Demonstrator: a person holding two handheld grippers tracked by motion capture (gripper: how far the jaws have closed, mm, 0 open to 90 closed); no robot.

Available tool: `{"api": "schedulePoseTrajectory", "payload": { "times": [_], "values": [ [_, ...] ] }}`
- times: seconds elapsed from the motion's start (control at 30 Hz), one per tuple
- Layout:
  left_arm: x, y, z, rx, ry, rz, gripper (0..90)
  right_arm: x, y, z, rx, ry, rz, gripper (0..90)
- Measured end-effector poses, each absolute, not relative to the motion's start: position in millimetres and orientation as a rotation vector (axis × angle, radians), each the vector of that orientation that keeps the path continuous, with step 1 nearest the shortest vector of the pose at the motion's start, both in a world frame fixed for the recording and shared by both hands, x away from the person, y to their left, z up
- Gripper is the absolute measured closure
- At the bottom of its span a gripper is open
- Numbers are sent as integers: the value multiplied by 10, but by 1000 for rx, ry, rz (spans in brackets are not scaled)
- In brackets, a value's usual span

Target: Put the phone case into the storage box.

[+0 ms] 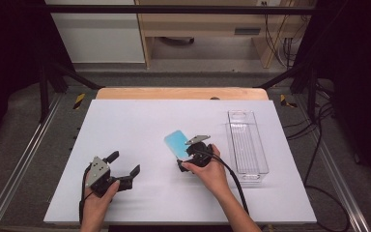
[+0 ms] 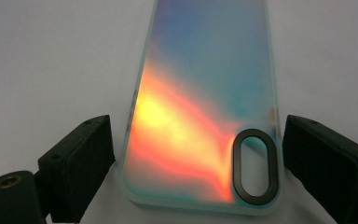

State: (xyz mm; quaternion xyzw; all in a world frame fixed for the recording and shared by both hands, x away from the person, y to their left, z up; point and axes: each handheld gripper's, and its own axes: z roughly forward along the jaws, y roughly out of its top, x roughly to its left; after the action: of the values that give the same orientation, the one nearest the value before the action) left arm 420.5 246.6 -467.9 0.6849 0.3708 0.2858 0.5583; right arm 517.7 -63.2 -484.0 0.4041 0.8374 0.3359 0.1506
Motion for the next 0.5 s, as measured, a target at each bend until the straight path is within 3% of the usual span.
{"api": "schedulePoseTrajectory", "payload": {
  "times": [0.5],
  "values": [
    [4203, 2445, -4682, 1623, 867, 671, 50, 5106, -666, -4892, 1137, 2344, 1001, 159]
  ]
}}
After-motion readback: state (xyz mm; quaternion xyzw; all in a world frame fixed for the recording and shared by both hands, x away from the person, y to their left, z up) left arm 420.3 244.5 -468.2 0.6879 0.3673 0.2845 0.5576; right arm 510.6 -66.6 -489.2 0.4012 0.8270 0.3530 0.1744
